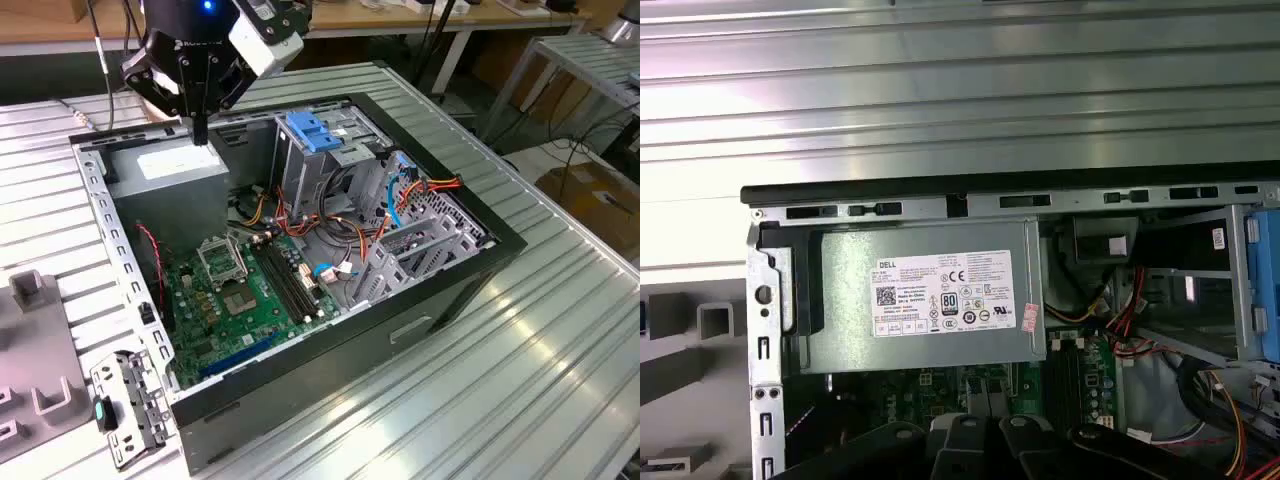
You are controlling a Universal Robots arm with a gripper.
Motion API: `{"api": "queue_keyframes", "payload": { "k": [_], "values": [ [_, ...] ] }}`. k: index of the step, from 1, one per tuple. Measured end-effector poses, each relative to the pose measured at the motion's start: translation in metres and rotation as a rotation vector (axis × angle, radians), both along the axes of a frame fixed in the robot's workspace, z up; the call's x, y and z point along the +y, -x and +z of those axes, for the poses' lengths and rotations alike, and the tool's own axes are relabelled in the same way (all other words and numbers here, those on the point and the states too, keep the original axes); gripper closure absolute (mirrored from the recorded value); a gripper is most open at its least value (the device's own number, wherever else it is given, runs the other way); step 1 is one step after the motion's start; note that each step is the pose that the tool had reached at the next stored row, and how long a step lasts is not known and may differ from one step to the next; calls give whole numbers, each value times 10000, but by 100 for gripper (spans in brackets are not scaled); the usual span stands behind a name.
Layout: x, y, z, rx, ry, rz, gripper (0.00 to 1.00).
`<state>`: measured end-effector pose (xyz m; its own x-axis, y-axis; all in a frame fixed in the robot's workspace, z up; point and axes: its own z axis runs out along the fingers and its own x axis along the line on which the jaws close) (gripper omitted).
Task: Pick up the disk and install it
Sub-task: 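Reach for the disk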
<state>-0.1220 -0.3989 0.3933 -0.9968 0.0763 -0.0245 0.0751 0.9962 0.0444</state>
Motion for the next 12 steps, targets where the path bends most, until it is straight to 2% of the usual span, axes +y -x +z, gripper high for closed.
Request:
{"api": "queue_keyframes", "payload": {
  "k": [12],
  "values": [
    [0,82,-3,5,0,0,89]
  ]
}}
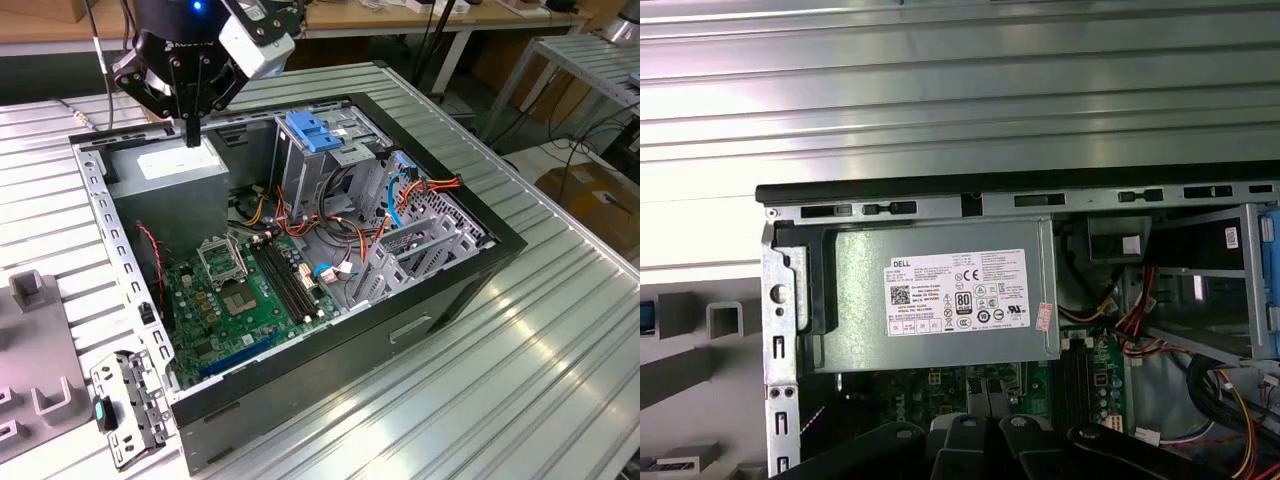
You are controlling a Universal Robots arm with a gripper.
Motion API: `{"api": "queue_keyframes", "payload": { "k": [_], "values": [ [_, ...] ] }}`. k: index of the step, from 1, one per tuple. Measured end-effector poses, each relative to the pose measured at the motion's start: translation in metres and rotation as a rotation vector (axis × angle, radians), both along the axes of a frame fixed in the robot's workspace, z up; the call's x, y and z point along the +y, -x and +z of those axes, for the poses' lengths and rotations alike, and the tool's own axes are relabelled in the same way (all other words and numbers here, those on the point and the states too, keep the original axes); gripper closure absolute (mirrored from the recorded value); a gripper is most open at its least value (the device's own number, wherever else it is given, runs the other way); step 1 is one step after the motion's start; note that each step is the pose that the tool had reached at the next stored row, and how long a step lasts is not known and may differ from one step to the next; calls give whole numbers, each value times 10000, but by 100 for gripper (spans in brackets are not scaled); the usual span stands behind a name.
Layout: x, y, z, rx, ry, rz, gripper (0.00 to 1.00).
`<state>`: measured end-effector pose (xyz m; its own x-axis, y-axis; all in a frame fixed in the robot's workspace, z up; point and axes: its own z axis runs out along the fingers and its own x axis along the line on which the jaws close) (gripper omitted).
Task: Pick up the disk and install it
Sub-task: 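Reach for the disk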
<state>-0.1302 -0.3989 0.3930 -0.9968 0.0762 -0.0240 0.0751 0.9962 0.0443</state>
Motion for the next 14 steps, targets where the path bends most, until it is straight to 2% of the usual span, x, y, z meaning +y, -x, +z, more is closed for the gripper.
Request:
{"api": "queue_keyframes", "payload": {
  "k": [14],
  "values": [
    [0,72,-2,5,0,0,89]
  ]
}}
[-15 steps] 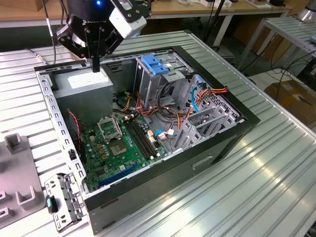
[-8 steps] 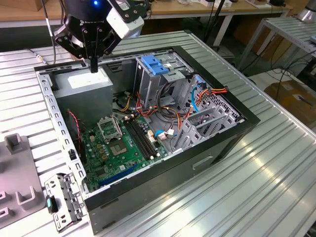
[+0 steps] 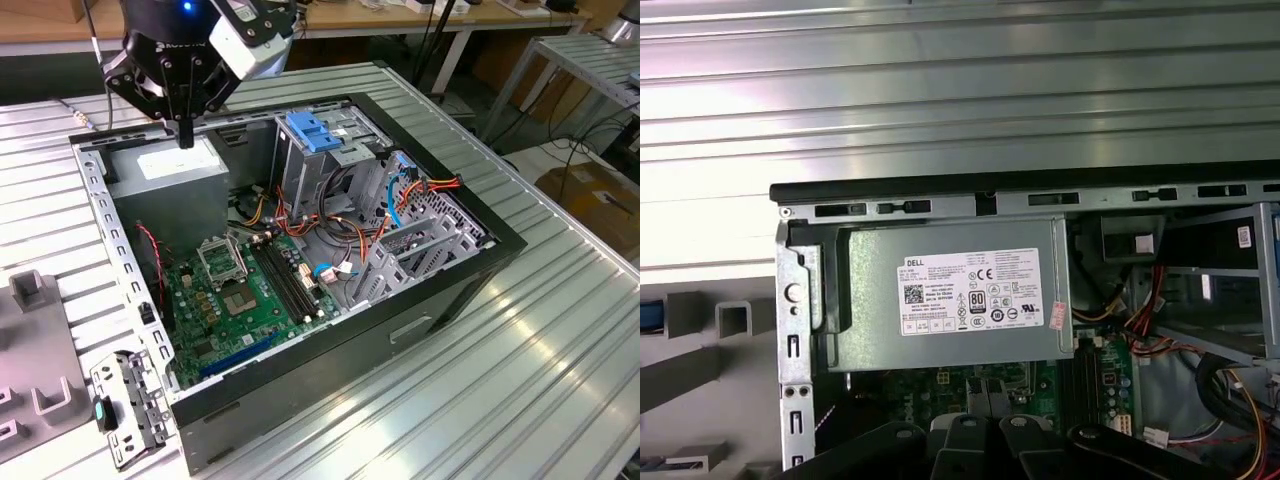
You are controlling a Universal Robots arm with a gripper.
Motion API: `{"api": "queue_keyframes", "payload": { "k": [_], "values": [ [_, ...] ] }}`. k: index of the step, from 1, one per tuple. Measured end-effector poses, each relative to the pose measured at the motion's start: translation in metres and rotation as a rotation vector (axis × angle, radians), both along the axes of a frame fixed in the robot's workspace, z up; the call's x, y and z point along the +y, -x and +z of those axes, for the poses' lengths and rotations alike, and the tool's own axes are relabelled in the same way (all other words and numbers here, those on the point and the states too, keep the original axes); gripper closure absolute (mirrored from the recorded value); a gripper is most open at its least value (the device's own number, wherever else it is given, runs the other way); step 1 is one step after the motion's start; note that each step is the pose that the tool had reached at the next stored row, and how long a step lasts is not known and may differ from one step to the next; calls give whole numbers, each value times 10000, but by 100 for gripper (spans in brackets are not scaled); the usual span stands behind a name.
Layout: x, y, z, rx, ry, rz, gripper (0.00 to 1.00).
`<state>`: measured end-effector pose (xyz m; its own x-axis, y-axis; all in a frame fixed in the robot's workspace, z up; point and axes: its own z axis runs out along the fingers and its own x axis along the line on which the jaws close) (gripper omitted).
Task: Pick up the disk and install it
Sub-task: 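Reach for the disk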
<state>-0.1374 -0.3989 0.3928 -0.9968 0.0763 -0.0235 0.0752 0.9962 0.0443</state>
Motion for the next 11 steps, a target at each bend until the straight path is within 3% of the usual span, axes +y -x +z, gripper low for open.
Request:
{"api": "queue_keyframes", "payload": {
  "k": [11],
  "values": [
    [0,24,0,0,0,0,89]
  ]
}}
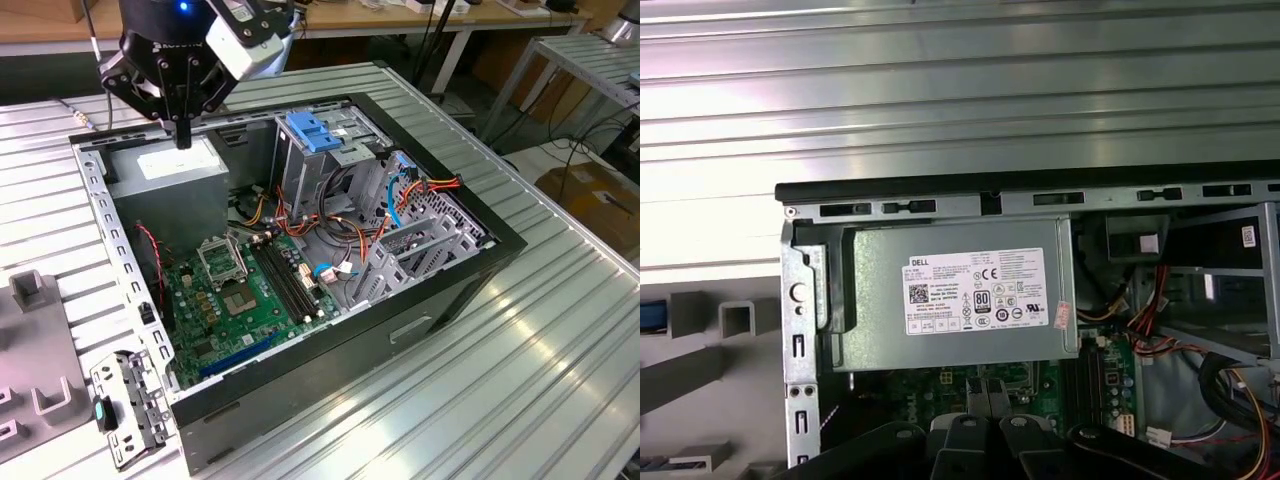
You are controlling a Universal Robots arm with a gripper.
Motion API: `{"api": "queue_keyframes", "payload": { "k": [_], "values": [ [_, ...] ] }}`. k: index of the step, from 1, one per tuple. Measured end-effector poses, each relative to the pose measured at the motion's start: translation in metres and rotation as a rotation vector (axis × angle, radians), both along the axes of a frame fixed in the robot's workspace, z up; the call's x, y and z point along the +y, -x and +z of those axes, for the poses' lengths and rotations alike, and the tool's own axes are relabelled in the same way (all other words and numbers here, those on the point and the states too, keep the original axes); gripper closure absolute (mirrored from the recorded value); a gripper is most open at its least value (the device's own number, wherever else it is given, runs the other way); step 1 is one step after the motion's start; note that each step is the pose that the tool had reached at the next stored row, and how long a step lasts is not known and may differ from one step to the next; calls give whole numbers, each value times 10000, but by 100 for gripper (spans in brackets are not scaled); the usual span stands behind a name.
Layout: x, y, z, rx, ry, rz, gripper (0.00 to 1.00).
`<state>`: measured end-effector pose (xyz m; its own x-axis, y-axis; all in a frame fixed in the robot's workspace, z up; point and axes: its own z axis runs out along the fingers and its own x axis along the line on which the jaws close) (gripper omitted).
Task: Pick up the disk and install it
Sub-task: 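Reach for the disk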
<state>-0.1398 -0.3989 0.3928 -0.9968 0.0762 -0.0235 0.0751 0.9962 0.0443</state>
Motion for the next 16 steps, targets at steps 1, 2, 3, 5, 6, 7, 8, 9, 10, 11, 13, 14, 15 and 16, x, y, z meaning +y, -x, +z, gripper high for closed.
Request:
{"api": "queue_keyframes", "payload": {
  "k": [1,2,3,5,6,7,8,9,10,11,13,14,15,16],
  "values": [
    [0,6,0,0,0,0,89],
    [0,13,0,0,0,0,89],
    [0,21,0,0,0,0,89],
    [0,36,0,1,0,0,89],
    [0,43,0,0,0,0,89],
    [0,47,0,0,0,0,89],
    [0,51,0,0,0,0,89],
    [0,58,0,0,-1,0,89],
    [0,63,0,0,0,0,89],
    [0,66,0,0,0,0,89],
    [0,76,0,0,0,0,89],
    [0,79,0,0,0,0,89],
    [0,87,0,0,0,0,89],
    [0,93,0,0,0,0,89]
  ]
}}
